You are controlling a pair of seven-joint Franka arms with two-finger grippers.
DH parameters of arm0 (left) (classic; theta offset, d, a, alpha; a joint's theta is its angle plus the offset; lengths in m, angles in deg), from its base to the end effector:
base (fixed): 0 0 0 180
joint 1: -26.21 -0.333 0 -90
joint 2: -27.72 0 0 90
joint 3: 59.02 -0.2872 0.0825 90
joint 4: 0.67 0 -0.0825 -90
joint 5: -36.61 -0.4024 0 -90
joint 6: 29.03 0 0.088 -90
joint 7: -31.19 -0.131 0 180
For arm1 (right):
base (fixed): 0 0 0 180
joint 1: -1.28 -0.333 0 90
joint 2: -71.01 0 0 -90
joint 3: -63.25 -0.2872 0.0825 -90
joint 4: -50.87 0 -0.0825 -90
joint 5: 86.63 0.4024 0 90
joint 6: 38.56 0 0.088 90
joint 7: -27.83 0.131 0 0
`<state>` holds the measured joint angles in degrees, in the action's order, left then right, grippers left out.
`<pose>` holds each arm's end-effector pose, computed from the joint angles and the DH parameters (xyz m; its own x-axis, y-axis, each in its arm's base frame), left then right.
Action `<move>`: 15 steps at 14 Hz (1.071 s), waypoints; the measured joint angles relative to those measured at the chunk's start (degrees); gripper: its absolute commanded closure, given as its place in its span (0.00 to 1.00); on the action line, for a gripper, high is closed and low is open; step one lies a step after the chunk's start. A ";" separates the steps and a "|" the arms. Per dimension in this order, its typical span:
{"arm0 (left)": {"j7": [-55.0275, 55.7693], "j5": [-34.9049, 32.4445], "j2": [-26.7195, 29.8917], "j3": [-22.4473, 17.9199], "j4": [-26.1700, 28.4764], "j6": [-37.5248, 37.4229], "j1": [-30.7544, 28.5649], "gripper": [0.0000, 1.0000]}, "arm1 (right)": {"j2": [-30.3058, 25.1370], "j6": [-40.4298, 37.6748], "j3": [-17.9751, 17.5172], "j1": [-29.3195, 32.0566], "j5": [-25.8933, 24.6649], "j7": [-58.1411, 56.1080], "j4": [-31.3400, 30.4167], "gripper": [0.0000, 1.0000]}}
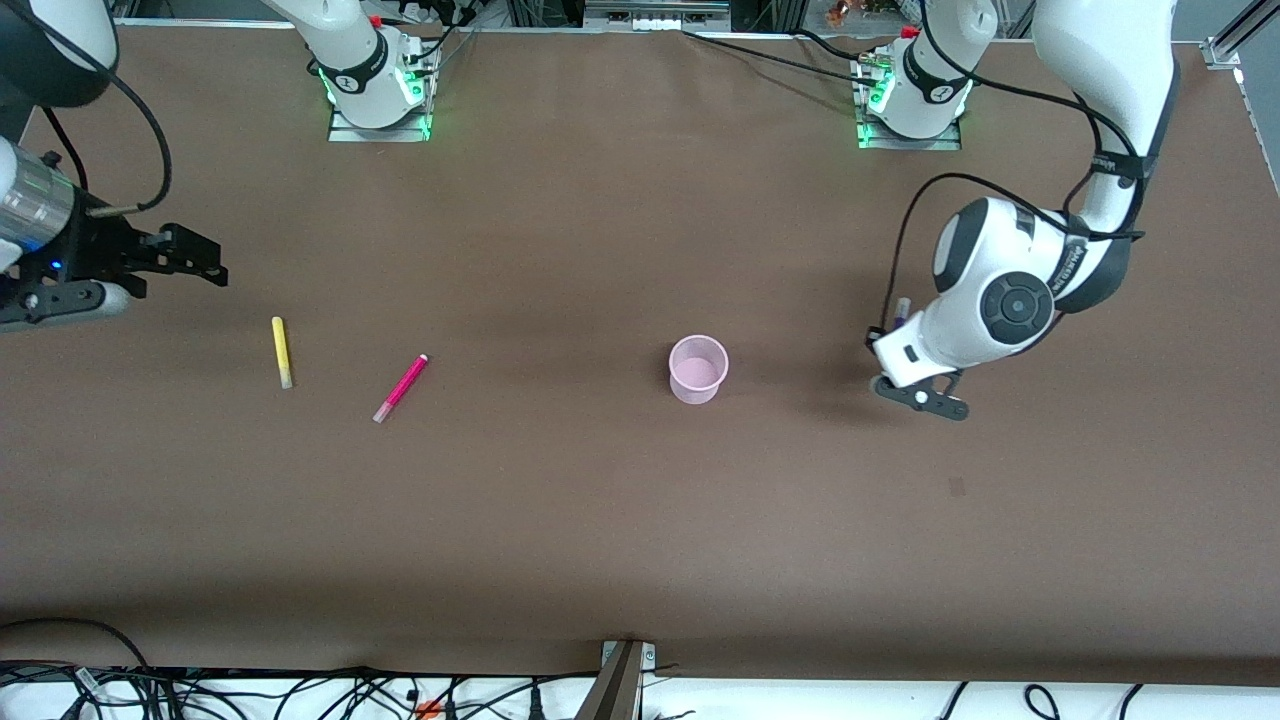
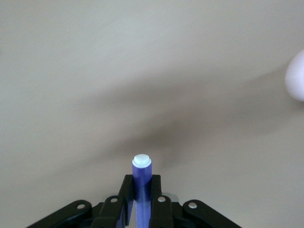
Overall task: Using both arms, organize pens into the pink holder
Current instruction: 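Carry the blue pen to the cup while the right gripper reaches the marker, then lower the blue pen into the cup while the right gripper grasps the marker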
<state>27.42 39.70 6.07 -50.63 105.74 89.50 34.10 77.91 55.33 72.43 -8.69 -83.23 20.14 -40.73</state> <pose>0.5905 -0.1749 0.2453 0.9365 -0.3135 -0.1570 -0.2995 -0.9481 0.1068 0.6033 0.0195 0.4936 0.9870 0.1430 -0.0729 0.1396 -0.9890 -0.0497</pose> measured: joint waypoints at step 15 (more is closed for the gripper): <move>-22.34 28.49 -6.53 14.83 -2.91 38.58 2.25 1.00 | 6.78 4.37 -0.28 -0.12 1.92 17.55 -5.25 0.00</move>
<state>5.08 68.19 -0.46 -35.81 102.83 128.08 36.35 84.69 59.71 72.15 -8.81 -81.31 37.68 -45.98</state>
